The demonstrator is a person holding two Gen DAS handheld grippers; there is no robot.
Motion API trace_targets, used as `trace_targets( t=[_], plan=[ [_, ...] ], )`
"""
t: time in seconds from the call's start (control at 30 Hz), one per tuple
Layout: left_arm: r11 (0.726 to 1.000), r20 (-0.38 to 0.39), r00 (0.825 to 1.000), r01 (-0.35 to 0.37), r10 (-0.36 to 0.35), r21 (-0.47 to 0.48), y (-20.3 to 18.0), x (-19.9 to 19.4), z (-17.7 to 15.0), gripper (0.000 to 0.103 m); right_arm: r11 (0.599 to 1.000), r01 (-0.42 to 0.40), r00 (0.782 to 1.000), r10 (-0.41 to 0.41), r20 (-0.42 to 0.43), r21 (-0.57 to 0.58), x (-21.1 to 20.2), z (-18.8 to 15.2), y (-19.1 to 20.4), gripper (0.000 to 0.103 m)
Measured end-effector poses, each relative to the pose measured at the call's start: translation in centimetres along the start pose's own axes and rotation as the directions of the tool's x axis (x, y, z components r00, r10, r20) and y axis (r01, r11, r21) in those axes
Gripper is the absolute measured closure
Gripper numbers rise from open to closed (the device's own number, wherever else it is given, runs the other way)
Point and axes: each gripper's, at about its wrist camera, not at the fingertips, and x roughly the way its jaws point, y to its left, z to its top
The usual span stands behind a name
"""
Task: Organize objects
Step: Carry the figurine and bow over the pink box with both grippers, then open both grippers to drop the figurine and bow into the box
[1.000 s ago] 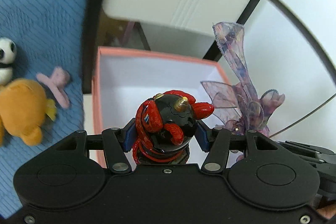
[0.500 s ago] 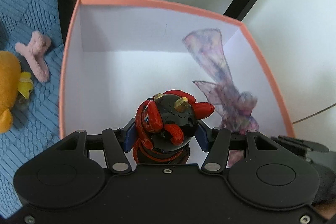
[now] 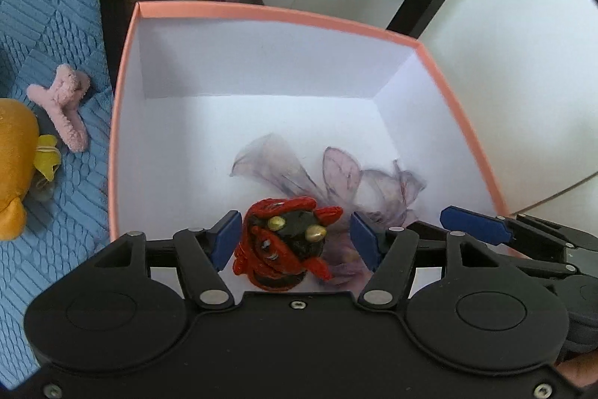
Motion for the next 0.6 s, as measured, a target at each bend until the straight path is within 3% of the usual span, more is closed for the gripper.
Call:
trace_targets(
  t=[0.17,0.33,0.6],
  plan=[
    [0.999,0.055,0.998,-0.014,0.013,0.032,-0.4,-3.5,0.1,0.04,1.0,-0.025,0.998,0.025,0.051,0.011,-3.0,0.7,1.2,0.054],
    [0.999,0.123,0.992,0.014,-0.018,0.034,-0.6,-7.6,0.5,0.04,0.997,-0.072,0.991,0.069,0.111,0.027,-6.8,1.3,2.9,0.054],
    [0.999,0.259,0.965,0.036,-0.041,0.023,0.9,-17.7,-0.2,0.04,0.992,-0.121,0.968,0.122,0.217,-0.021,-12.4,2.4,7.3,0.054]
  ],
)
